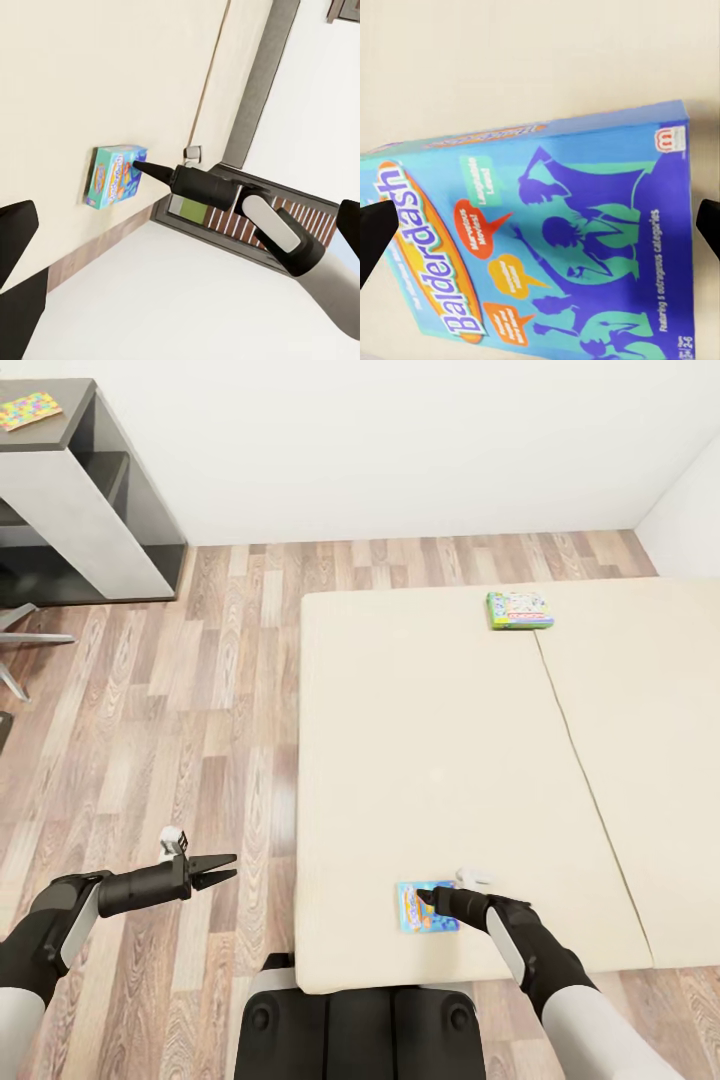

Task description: Put all the toys in the child's room - the three board games (two on the bed and one on the table), the two jigsaw puzzles on the table, and the tennis ball on the table - inside the toy box on the table in the child's room.

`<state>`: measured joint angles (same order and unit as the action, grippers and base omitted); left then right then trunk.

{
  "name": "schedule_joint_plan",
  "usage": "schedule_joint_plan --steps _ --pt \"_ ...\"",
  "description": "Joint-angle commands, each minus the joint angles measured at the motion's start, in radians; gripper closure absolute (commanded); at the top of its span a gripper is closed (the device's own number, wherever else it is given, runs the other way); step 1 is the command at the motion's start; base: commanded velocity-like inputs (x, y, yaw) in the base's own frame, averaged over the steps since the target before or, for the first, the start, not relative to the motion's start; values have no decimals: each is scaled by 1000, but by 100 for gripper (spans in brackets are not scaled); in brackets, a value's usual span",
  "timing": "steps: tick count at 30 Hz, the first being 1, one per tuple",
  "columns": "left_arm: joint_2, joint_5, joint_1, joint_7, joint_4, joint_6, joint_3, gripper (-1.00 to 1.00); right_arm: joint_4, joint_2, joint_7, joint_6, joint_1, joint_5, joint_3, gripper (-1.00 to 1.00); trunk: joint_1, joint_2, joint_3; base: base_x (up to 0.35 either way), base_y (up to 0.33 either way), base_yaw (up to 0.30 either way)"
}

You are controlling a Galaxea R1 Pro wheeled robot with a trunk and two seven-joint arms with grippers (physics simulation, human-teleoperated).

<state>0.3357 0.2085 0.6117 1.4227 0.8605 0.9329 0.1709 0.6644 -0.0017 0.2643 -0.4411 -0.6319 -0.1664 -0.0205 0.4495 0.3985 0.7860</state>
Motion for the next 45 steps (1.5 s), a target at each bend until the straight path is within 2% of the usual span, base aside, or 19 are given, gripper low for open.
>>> schedule_joint_plan --steps 1,26,45 --pt "0 1 0 2 0 10 0 -100 1 1 2 -7 0 -6 -2 -100 1 1 1 -5 16 0" --pt "0 2 0 2 0 10 0 -100 1 2 2 -8 0 -5 -2 -100 1 1 1 0 50 0" --pt "0 1 0 2 0 10 -1 -100 -20 2 0 -40 -8 -4 -1 -100 1 1 1 0 16 0"
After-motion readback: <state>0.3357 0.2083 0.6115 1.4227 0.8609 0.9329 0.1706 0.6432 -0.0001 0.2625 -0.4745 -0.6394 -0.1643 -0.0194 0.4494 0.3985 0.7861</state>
